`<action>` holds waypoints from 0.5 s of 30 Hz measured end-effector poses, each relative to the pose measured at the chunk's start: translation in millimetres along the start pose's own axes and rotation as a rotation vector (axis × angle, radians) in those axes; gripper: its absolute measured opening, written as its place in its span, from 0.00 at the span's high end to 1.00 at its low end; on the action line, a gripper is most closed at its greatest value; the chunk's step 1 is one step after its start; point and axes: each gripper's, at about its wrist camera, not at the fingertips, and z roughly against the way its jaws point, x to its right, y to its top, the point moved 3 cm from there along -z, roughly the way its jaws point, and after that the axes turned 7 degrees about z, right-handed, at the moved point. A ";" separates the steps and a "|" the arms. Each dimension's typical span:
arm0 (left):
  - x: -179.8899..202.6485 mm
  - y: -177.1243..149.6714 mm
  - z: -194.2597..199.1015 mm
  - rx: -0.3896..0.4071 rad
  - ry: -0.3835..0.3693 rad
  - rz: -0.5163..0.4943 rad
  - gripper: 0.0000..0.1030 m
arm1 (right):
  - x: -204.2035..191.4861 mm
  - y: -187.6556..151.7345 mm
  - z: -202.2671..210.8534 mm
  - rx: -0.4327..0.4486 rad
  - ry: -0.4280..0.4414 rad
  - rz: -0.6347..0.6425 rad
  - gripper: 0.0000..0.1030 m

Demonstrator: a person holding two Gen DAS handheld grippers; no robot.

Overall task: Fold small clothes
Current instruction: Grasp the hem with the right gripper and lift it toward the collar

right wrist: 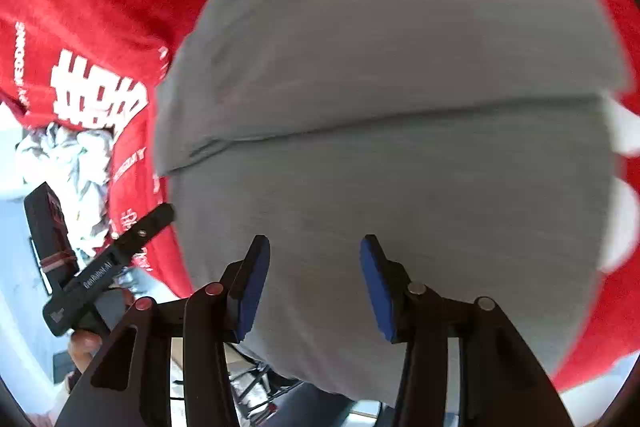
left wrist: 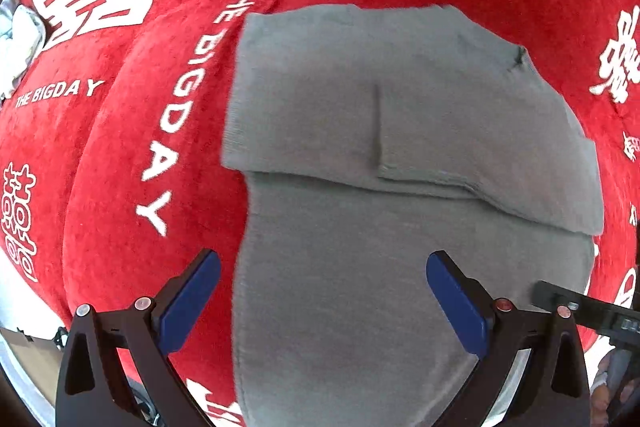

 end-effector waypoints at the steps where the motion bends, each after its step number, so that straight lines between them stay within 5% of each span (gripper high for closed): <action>1: 3.4 -1.1 -0.4 -0.004 0.000 -0.004 0.00 | 6.5 -1.8 6.0 0.007 -0.007 -0.016 0.50; 15: 60.2 -34.6 14.2 -0.006 0.007 -0.064 0.00 | 58.8 -24.6 35.8 -0.017 -0.031 -0.051 0.47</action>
